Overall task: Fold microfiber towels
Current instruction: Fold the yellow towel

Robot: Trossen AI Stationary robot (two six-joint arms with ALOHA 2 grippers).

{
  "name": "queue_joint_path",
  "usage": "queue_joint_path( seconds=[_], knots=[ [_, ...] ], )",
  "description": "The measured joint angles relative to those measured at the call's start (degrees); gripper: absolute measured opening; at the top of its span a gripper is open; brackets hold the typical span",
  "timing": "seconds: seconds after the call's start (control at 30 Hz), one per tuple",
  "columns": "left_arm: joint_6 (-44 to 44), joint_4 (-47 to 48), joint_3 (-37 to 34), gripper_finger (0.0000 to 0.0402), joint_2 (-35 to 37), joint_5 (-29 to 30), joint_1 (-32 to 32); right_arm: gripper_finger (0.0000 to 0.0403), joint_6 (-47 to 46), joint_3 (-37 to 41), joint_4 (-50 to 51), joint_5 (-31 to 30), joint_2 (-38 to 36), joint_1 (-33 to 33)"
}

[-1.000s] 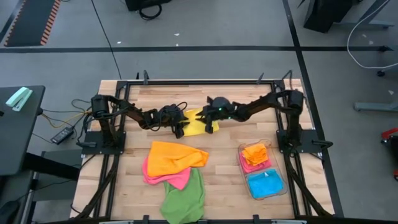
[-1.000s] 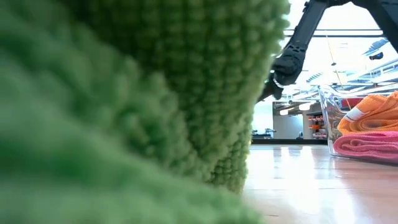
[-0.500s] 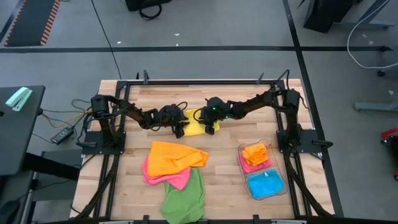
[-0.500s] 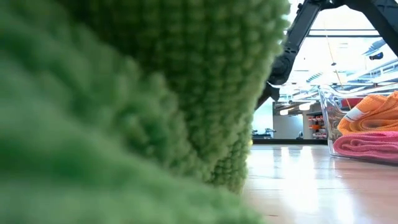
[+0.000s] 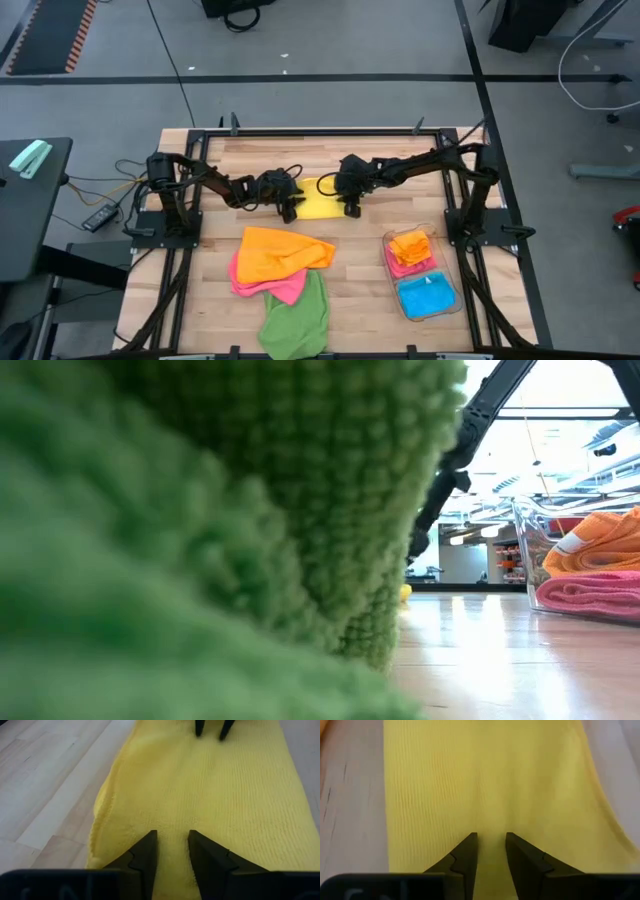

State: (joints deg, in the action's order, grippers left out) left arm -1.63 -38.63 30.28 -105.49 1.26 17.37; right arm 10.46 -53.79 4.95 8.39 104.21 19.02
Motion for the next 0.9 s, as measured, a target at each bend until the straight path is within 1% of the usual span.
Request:
queue_joint_path(
  seconds=[0.1,0.17,0.23,0.33,0.47,0.6,0.67,0.77,0.9],
  knots=[
    [0.02,0.04,-0.04,0.0116,0.02,0.01,0.00,0.0110,0.89,0.03,4.34,-1.16,-2.66,0.48],
    [0.03,0.04,-0.04,0.0115,0.02,0.02,0.00,0.0110,1.31,0.03,4.90,-1.58,-4.25,0.64],
    [0.59,0.04,-0.04,0.0116,0.02,0.05,0.00,0.0110,1.34,0.02,3.73,-1.44,-5.91,0.84],
    [1.11,0.06,-0.04,0.0122,0.02,0.08,0.00,0.0110,0.63,-0.01,-1.49,-0.99,-6.52,0.71],
    [1.14,0.07,-0.04,0.0129,0.02,0.19,0.02,0.0110,-0.55,-0.18,-12.65,-0.47,-2.90,0.55],
    [1.14,0.13,-0.04,0.0129,0.02,0.18,0.04,0.0110,-1.94,-0.18,-20.24,-3.06,1.89,0.53],
    [1.14,0.12,-0.04,0.0126,0.02,0.18,0.04,0.0107,-1.85,-0.18,-21.52,-5.88,3.85,0.54],
    [1.14,0.17,-0.04,0.0124,0.02,0.20,0.04,0.0103,-0.56,-0.18,-20.86,-9.27,6.21,0.55],
    [1.14,0.20,-0.04,0.0130,0.02,0.18,0.04,0.0097,0.86,-0.35,-18.01,-12.65,7.06,0.48]
  ],
)
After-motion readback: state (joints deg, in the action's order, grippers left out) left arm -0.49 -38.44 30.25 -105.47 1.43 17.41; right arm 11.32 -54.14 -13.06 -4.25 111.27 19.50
